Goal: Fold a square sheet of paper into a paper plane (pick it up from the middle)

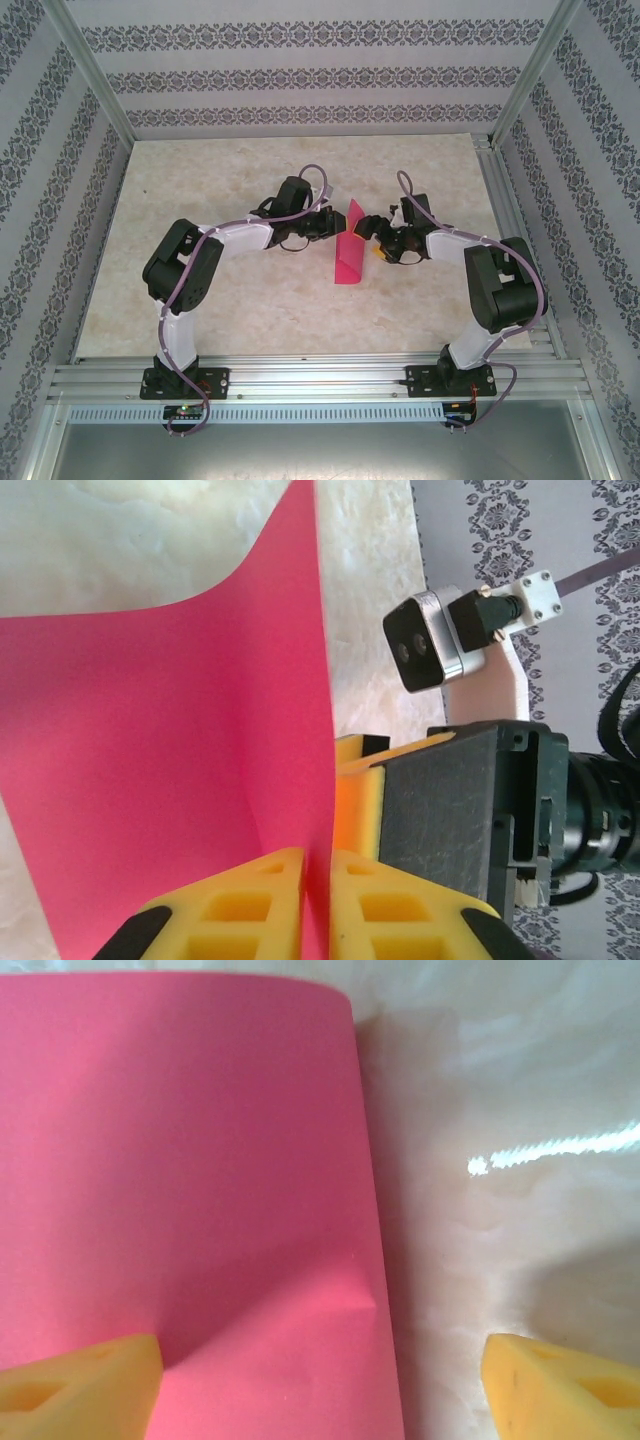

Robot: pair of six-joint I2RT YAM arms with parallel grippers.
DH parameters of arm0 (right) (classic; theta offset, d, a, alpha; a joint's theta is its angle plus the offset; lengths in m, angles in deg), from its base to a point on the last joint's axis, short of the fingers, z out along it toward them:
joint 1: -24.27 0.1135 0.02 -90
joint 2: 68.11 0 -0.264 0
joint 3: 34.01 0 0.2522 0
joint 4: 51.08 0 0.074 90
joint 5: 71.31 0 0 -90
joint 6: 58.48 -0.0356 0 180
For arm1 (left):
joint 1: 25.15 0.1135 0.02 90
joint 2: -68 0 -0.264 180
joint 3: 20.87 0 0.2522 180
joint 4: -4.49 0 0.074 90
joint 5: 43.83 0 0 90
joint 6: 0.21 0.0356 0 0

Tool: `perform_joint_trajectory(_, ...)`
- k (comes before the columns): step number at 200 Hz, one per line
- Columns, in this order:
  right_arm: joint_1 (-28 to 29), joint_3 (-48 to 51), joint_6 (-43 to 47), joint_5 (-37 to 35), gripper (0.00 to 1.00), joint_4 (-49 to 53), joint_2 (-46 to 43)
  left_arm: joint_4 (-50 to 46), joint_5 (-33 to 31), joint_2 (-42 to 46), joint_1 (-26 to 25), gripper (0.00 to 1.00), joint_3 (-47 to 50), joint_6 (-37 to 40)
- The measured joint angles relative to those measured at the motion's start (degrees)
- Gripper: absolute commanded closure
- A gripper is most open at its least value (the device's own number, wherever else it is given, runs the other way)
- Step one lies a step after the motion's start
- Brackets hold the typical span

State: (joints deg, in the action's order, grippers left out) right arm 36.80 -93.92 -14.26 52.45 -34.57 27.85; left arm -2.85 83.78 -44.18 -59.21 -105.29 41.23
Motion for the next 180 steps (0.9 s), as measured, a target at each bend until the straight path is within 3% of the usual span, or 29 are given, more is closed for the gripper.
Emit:
perform_joint_trajectory(53, -1.8, 3.2, -4.3, 3.6, 0.10, -8.9, -0.7, -0.9, 1.8, -1.1, -0.4, 0.78, -2.7, -1.6)
perform_joint_trajectory(65, -2.4, 4.1, -5.4, 4.0, 0.10, -10.7, -0.7, -0.7, 2.1, -1.9, -0.7, 0.70, -3.0, -2.3)
perform_joint_trajectory(104, -3.1, 5.4, -7.3, 5.0, 0.10, -14.0, -0.7, -1.4, 2.2, -3.9, -1.5, 0.69, -4.3, -3.7)
perform_joint_trajectory(116, -3.2, 5.4, -7.6, 5.2, 0.08, -14.7, -0.7, -1.4, 2.2, -3.9, -1.6, 0.56, -4.3, -4.0)
perform_joint_trajectory(130, -3.6, 5.6, -8.1, 5.4, 0.07, -15.3, -0.9, -1.8, 2.3, -4.1, -1.6, 0.57, -4.6, -4.7)
perform_joint_trajectory(151, -3.7, 5.7, -8.5, 5.4, 0.07, -15.5, -1.3, -2.1, 2.9, -4.4, -1.7, 0.49, -5.0, -5.1)
perform_joint_trajectory(180, -4.1, 6.2, -9.8, 5.2, 0.09, -17.2, -2.1, -4.3, 5.0, -5.0, -1.7, 0.23, -6.9, -4.7)
